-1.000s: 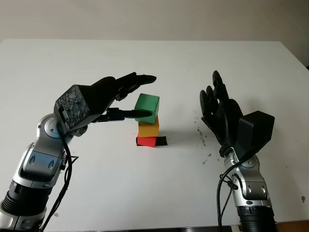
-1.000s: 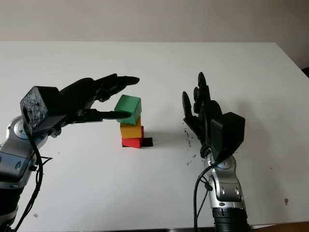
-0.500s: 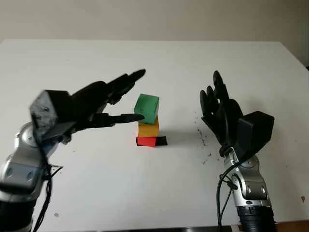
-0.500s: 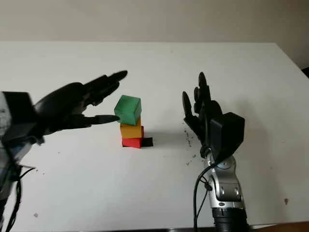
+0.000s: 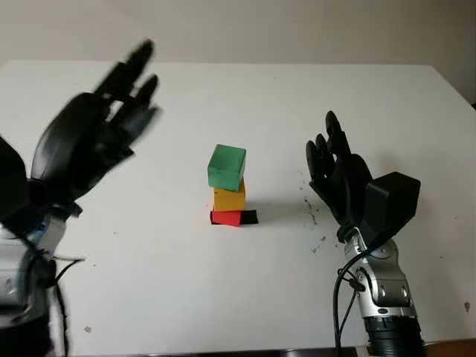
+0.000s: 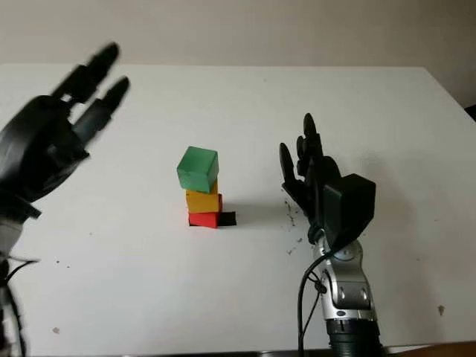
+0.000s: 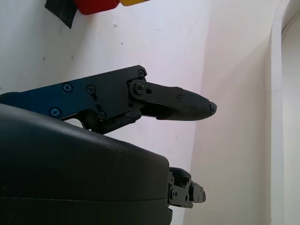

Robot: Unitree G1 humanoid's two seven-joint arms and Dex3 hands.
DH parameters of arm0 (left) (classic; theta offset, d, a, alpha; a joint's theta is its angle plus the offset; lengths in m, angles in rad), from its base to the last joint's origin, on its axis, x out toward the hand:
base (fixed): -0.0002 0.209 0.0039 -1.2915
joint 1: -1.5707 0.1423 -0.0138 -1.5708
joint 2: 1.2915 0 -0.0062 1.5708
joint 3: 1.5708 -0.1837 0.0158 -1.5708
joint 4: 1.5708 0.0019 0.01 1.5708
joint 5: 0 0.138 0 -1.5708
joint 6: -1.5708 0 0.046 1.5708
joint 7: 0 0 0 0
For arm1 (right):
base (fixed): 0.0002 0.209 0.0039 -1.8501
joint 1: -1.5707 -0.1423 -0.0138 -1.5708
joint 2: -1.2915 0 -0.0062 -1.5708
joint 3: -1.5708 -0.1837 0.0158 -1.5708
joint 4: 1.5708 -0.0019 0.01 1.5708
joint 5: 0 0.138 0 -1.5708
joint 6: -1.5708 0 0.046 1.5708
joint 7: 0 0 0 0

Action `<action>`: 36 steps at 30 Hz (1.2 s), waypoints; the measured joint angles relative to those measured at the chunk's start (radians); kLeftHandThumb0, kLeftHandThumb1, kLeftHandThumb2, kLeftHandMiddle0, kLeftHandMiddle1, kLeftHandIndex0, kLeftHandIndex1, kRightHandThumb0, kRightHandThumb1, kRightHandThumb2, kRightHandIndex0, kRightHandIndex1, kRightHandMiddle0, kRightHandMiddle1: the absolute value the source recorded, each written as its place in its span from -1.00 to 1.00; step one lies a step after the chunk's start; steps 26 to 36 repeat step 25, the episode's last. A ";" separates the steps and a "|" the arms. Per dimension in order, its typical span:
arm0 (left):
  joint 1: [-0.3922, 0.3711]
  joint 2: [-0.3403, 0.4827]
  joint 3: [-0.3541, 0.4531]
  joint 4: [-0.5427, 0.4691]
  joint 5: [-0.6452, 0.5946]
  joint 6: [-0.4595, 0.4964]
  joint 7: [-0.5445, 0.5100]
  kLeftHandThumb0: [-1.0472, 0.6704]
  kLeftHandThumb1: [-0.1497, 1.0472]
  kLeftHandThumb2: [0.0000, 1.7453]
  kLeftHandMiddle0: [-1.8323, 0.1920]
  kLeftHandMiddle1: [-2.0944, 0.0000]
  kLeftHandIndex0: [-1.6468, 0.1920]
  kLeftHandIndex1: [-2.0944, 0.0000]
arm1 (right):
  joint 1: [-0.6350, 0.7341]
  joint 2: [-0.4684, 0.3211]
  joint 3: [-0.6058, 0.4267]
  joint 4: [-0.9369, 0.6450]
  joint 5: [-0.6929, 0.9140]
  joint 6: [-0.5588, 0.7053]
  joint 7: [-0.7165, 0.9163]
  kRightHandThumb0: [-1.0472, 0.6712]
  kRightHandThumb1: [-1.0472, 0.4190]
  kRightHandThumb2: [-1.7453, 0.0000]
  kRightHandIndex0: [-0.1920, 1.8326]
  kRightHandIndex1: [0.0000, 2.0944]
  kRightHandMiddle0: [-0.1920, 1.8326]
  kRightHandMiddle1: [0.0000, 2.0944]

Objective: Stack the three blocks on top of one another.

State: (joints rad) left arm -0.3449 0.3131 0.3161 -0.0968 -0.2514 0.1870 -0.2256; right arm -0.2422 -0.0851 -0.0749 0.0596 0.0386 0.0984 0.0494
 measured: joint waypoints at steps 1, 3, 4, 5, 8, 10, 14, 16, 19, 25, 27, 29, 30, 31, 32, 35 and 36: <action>-0.010 -0.015 0.004 0.082 0.011 -0.050 0.022 -0.64 1.00 -0.33 0.93 0.98 0.88 0.98 | -0.001 0.005 0.000 0.002 0.004 0.000 -0.001 -0.39 -1.00 0.35 -0.90 -0.96 -0.89 -0.96; -0.016 -0.039 0.009 0.205 0.020 -0.126 0.046 -0.63 1.00 -0.30 0.96 0.98 0.92 0.99 | -0.004 0.012 0.000 0.002 0.012 0.007 0.001 -0.38 -1.00 0.34 -0.92 -0.97 -0.92 -0.97; -0.015 -0.052 0.008 0.256 0.023 -0.162 0.049 -0.63 1.00 -0.28 0.99 0.98 0.95 0.99 | -0.006 0.013 0.000 0.004 0.017 0.011 0.007 -0.38 -1.00 0.32 -0.95 -0.98 -0.95 -0.98; -0.015 -0.061 0.005 0.303 0.027 -0.204 0.048 -0.63 1.00 -0.29 0.99 0.99 0.97 1.00 | -0.010 0.013 0.001 0.007 0.021 0.014 0.017 -0.39 -1.00 0.31 -0.97 -0.99 -0.97 -0.99; -0.015 -0.072 -0.010 0.430 0.042 -0.321 0.028 -0.64 1.00 -0.29 1.00 1.00 1.00 1.00 | -0.025 0.008 0.014 0.012 0.021 0.038 0.044 -0.44 -1.00 0.31 -0.99 -0.99 -1.00 -0.99; -0.014 -0.075 -0.019 0.482 0.044 -0.363 0.016 -0.64 1.00 -0.30 1.00 1.00 1.00 1.00 | -0.031 0.006 0.023 0.012 0.016 0.058 0.047 -0.45 -1.00 0.30 -1.00 -0.99 -1.00 -0.99; -0.011 -0.097 -0.022 0.499 0.031 -0.393 0.029 -0.64 1.00 -0.35 0.98 0.96 0.97 0.97 | -0.034 0.010 0.020 0.012 0.040 0.084 0.051 -0.48 -1.00 0.30 -1.00 -1.00 -1.00 -1.00; 0.007 -0.117 -0.023 0.475 0.023 -0.394 0.040 -0.63 1.00 -0.35 0.97 0.95 0.95 0.96 | -0.034 0.018 0.015 0.011 0.051 0.087 0.046 -0.46 -1.00 0.30 -1.00 -1.00 -1.00 -1.00; 0.062 -0.157 -0.039 0.401 0.019 -0.393 0.057 -0.64 1.00 -0.35 0.94 0.94 0.93 0.95 | -0.034 0.040 0.005 0.011 0.065 0.087 0.023 -0.45 -1.00 0.30 -1.00 -1.00 -1.00 -1.00; 0.126 -0.196 -0.055 0.306 0.007 -0.377 0.077 -0.61 1.00 -0.35 0.90 0.94 0.89 0.94 | -0.034 0.063 -0.004 0.012 0.080 0.078 0.003 -0.44 -1.00 0.30 -1.00 -1.00 -1.00 -0.99; 0.126 -0.196 -0.055 0.306 0.007 -0.377 0.077 -0.61 1.00 -0.35 0.90 0.94 0.89 0.94 | -0.034 0.063 -0.004 0.012 0.080 0.078 0.003 -0.44 -1.00 0.30 -1.00 -1.00 -1.00 -0.99; 0.126 -0.196 -0.055 0.306 0.007 -0.377 0.077 -0.61 1.00 -0.35 0.90 0.94 0.89 0.94 | -0.034 0.063 -0.004 0.012 0.080 0.078 0.003 -0.44 -1.00 0.30 -1.00 -1.00 -1.00 -0.99; 0.126 -0.196 -0.055 0.306 0.007 -0.377 0.077 -0.61 1.00 -0.35 0.90 0.94 0.89 0.94 | -0.034 0.063 -0.004 0.012 0.080 0.078 0.003 -0.44 -1.00 0.30 -1.00 -1.00 -1.00 -0.99; 0.126 -0.196 -0.055 0.306 0.007 -0.377 0.077 -0.61 1.00 -0.35 0.90 0.94 0.89 0.94 | -0.034 0.063 -0.004 0.012 0.080 0.078 0.003 -0.44 -1.00 0.30 -1.00 -1.00 -1.00 -0.99; 0.126 -0.196 -0.055 0.306 0.007 -0.377 0.077 -0.61 1.00 -0.35 0.90 0.94 0.89 0.94 | -0.034 0.063 -0.004 0.012 0.080 0.078 0.003 -0.44 -1.00 0.30 -1.00 -1.00 -1.00 -0.99; 0.126 -0.196 -0.055 0.306 0.007 -0.377 0.077 -0.61 1.00 -0.35 0.90 0.94 0.89 0.94 | -0.034 0.063 -0.004 0.012 0.080 0.078 0.003 -0.44 -1.00 0.30 -1.00 -1.00 -1.00 -0.99; 0.126 -0.196 -0.055 0.306 0.007 -0.377 0.077 -0.61 1.00 -0.35 0.90 0.94 0.89 0.94 | -0.034 0.063 -0.004 0.012 0.080 0.078 0.003 -0.44 -1.00 0.30 -1.00 -1.00 -1.00 -0.99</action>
